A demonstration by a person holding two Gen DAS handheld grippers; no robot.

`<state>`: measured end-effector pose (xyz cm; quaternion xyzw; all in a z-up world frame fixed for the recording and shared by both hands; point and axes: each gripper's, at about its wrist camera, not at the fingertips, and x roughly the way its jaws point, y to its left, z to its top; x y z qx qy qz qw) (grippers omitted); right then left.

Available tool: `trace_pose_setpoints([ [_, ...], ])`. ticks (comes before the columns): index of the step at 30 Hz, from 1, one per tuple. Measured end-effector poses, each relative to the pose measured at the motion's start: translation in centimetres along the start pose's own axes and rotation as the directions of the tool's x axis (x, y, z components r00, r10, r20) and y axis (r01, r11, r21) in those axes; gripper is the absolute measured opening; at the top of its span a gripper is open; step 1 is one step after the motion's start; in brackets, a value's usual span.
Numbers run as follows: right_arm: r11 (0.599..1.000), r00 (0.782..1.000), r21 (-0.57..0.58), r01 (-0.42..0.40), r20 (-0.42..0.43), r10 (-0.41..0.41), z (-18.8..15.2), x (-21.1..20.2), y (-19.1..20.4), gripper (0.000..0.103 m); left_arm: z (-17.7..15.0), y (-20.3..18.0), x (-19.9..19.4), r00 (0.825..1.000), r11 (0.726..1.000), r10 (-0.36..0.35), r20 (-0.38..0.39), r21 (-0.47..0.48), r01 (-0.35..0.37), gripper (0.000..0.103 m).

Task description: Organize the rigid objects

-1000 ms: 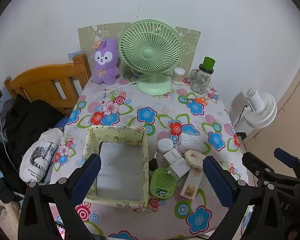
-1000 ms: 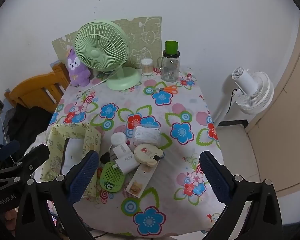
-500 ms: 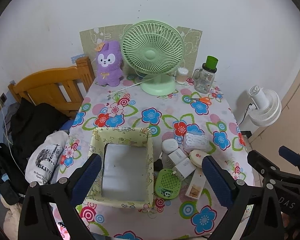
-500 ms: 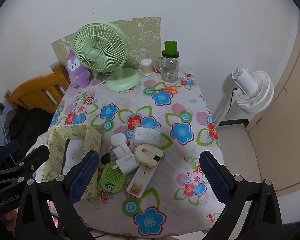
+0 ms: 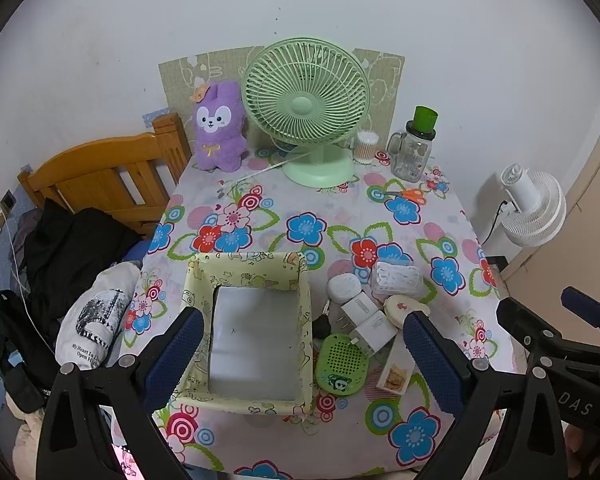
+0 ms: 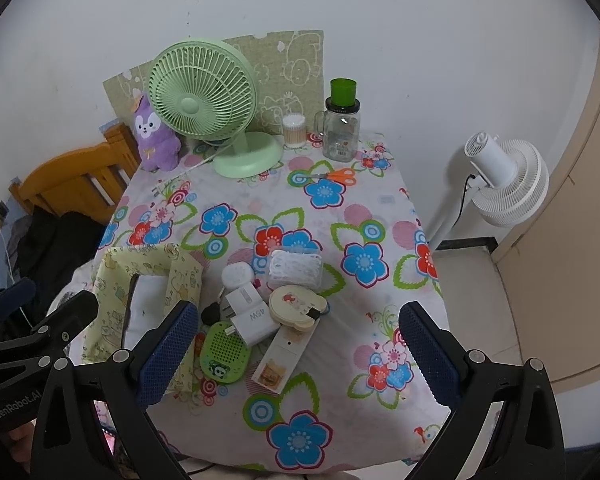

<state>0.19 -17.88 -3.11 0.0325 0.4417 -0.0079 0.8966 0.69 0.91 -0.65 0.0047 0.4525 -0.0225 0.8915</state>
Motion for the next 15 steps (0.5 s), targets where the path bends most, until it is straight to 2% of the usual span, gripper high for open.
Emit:
trace_pose_setpoints([
  [15,1.0,1.0,-0.002,0.005,0.008,-0.005,-0.38,-0.01,0.2,0.101,-0.05,0.08,0.04,1.0,1.0,-0.009,0.007,0.004,0.009,0.1],
])
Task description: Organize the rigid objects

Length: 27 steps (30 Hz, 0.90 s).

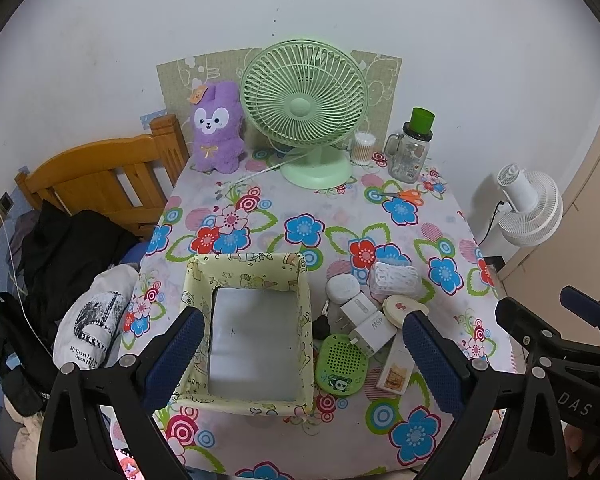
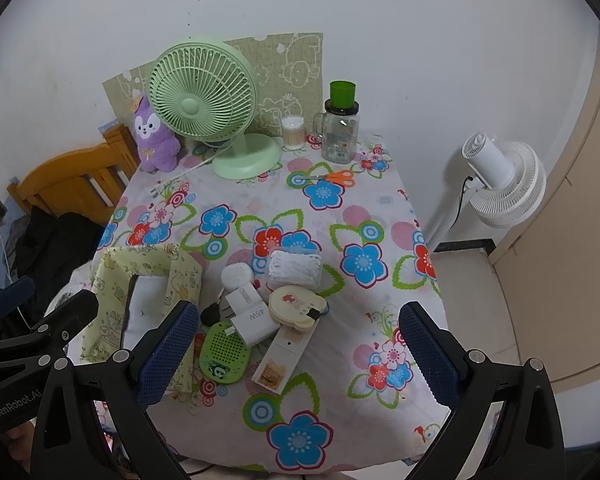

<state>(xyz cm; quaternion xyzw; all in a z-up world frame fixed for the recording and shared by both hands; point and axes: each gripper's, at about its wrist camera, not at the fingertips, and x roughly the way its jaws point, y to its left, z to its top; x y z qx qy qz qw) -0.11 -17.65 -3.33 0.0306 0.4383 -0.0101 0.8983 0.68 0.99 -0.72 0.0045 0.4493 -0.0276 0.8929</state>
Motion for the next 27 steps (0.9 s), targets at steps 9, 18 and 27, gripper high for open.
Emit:
trace_pose_setpoints([
  [9,1.0,0.999,-0.012,0.012,0.041,-0.011,0.3,-0.9,0.5,0.101,0.1,0.1,-0.7,0.999,1.0,-0.017,0.035,0.003,0.017,0.099],
  [18,1.0,0.998,-0.01,0.017,0.06,-0.016,0.2,-1.5,1.1,0.101,-0.1,0.6,-1.3,0.998,1.0,-0.027,0.061,0.014,0.026,0.099],
  [27,1.0,0.998,-0.001,0.021,0.062,-0.021,-0.1,-1.8,1.4,0.101,-0.4,0.9,-1.5,0.997,0.999,-0.037,0.069,0.026,0.035,0.099],
])
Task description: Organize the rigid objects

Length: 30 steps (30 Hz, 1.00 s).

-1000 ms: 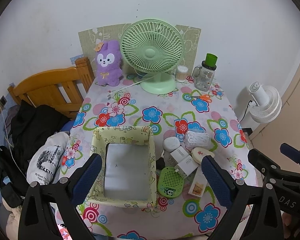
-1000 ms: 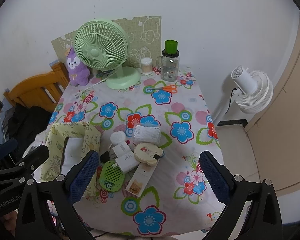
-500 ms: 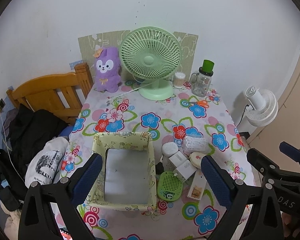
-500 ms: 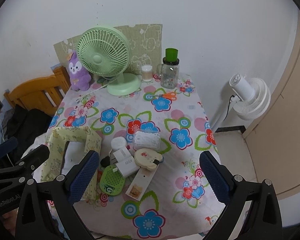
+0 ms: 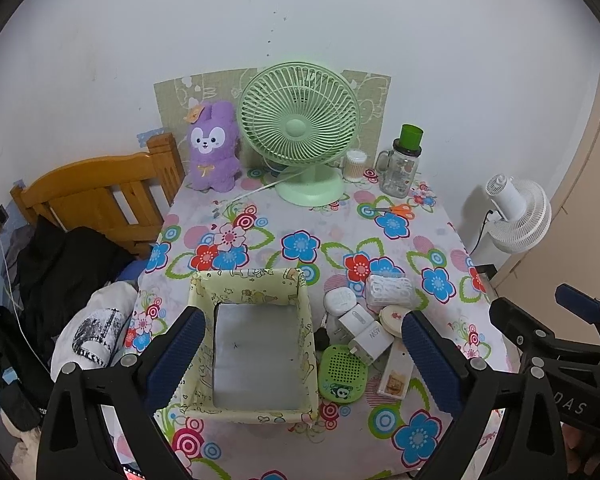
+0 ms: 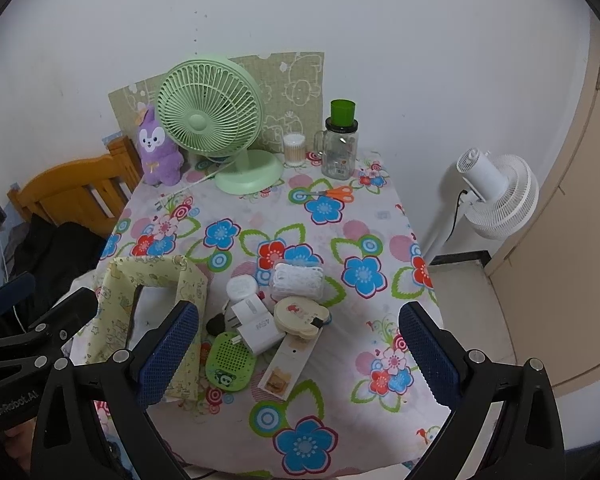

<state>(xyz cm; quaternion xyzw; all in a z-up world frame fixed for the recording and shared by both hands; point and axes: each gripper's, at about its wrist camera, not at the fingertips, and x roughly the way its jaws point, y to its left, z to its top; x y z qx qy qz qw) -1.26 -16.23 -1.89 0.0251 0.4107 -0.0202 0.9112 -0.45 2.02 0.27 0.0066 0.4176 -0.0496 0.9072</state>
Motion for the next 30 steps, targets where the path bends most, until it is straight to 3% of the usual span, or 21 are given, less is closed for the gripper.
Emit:
trace_pose_setpoints([
  [16,1.0,1.0,0.028,0.007,-0.015,-0.006,-0.1,0.6,0.2,0.101,0.0,0.5,1.4,0.999,0.999,-0.034,-0.025,0.026,0.035,0.099],
  [30,0.999,0.994,0.008,-0.053,-0.099,0.054,1.1,6.0,-3.3,0.097,-0.5,-2.4,6.8,0.991,0.999,-0.034,-0.133,-0.016,0.032,0.098],
])
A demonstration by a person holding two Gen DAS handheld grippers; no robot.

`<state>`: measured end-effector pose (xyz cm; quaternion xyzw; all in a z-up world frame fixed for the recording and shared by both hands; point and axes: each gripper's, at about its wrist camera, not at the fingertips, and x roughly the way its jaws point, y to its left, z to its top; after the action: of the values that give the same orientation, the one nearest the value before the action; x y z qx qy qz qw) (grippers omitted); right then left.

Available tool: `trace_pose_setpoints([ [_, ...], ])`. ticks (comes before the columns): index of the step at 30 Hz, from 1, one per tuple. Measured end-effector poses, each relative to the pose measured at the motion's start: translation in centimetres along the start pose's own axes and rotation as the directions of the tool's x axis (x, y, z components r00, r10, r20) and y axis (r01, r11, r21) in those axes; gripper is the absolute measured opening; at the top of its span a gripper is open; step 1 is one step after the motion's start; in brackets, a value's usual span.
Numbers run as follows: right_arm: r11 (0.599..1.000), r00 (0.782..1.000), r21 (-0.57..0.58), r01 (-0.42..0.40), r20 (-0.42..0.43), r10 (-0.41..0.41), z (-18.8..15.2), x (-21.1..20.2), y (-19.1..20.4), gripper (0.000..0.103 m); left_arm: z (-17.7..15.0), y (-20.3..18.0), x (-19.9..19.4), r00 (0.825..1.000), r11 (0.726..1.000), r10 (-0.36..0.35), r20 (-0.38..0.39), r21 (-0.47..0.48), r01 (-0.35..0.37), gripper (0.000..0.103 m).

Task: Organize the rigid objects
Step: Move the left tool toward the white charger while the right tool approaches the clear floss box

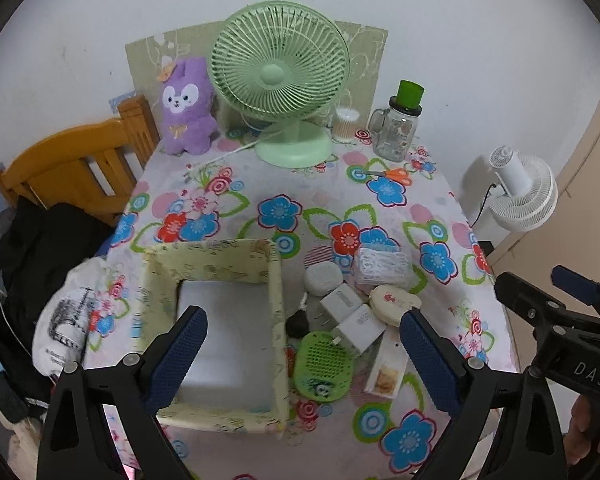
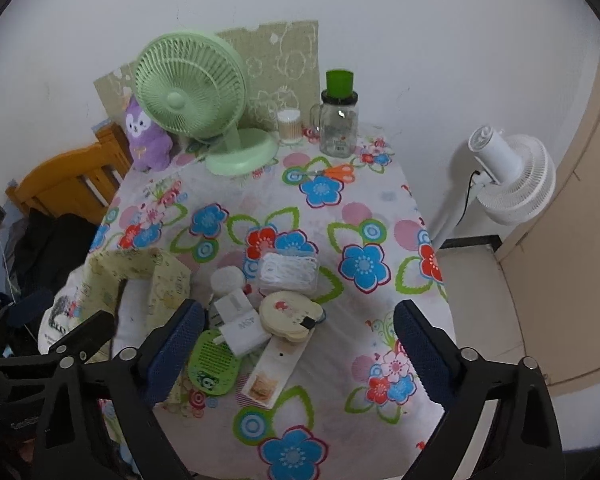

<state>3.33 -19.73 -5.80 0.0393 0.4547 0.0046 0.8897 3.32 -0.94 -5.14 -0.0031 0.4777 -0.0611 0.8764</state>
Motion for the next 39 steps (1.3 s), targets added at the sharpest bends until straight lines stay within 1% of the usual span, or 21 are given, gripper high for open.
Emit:
trace_pose_setpoints([
  [3,1.0,1.0,-0.018,-0.003,-0.023,0.003,0.5,1.5,-0.8,0.096,0.2,-0.6,1.6,0.999,1.0,0.022,-0.028,-0.018,-0.022,0.098],
  [12,0.999,0.996,-0.048,-0.02,-0.089,0.016,1.3,5.8,-3.0,0.095,0.3,-2.3,6.0,0.995,0.997,0.036,-0.097,-0.06,-0.042,0.095],
  [21,0.997,0.99,-0.059,-0.041,-0.138,0.032,1.7,9.3,-4.4,0.095,0.1,-4.2,9.3,0.987,0.998,0.041,-0.155,-0.049,-0.049,0.095],
  [30,0.996,0.981,-0.061,-0.06,-0.185,0.048,1.8,12.4,-5.0,0.095,-0.9,-5.2,12.6,0.973,0.997,0.044,-0.227,-0.049,-0.056,0.095],
  [38,0.995,0.97,-0.069,-0.073,-0.238,0.054,0.7,14.7,-5.0,0.095,-2.3,-5.8,15.1,0.958,0.998,0.057,-0.282,-0.015,-0.064,0.095],
  [39,0.995,0.968,-0.07,-0.074,-0.245,0.054,0.5,15.0,-5.0,0.095,-2.5,-5.9,15.5,0.955,0.997,0.068,-0.288,-0.004,-0.072,0.095],
])
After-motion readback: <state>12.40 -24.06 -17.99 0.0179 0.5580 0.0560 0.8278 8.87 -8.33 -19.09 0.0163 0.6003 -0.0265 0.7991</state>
